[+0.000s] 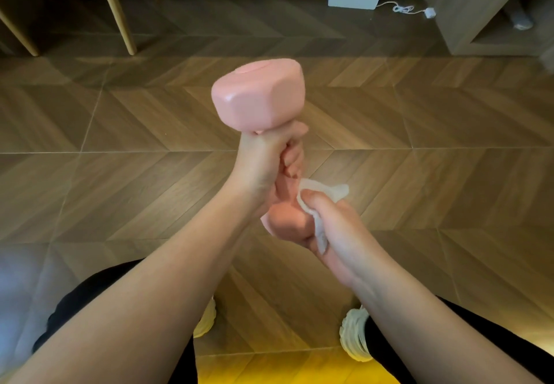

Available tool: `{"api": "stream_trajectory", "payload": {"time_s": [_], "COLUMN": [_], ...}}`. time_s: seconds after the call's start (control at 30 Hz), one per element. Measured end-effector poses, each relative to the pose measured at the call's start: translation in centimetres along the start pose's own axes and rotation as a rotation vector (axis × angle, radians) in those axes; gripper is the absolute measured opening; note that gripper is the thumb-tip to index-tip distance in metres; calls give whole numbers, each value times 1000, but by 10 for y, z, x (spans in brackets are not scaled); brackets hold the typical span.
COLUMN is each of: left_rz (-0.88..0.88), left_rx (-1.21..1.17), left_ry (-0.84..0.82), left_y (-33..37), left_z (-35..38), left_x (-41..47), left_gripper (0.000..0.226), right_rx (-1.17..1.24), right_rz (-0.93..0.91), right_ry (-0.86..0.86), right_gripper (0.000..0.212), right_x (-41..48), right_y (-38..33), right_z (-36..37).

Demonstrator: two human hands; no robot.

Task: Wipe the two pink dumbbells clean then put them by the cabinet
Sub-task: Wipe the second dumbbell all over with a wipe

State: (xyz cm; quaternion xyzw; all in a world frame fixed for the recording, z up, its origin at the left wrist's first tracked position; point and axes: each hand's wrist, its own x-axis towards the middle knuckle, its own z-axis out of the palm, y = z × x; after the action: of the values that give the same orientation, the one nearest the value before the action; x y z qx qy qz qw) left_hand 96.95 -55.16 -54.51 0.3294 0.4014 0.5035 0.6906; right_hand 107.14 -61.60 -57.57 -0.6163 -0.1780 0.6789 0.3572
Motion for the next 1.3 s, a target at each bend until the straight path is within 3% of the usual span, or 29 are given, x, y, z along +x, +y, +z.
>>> {"api": "stream_trajectory", "payload": {"time_s": [0.2, 0.4, 0.53, 0.7, 0.93, 1.1, 1.3], "left_rz": [-4, -26, 10, -18, 18, -14, 8], "left_rx": [260, 48, 232, 189, 215, 54, 262], "left_ry": [-63, -109, 52, 223, 139, 144, 24], "left_y": [-9, -4, -12, -13, -18, -11, -22], "left_z": [6, -1, 3, 7, 11, 2, 10], "left_x": [-7, -2, -5, -1, -7, 0, -9], "left_gripper": [40, 38, 20, 35, 29, 38, 38], "right_rx": [2, 128, 220, 319, 226, 234, 147], "right_rz": [96, 169, 67, 67, 77, 11, 78], "right_ry": [87, -243, -121, -53, 32, -54, 101], "right_gripper": [26, 35, 27, 21, 25, 27, 22], "right_x": [6, 2, 1, 3, 8, 1, 11], "right_y": [2, -4, 2, 2, 5, 7, 6], "right_z": [8, -9, -1, 6, 9, 4, 9]}}
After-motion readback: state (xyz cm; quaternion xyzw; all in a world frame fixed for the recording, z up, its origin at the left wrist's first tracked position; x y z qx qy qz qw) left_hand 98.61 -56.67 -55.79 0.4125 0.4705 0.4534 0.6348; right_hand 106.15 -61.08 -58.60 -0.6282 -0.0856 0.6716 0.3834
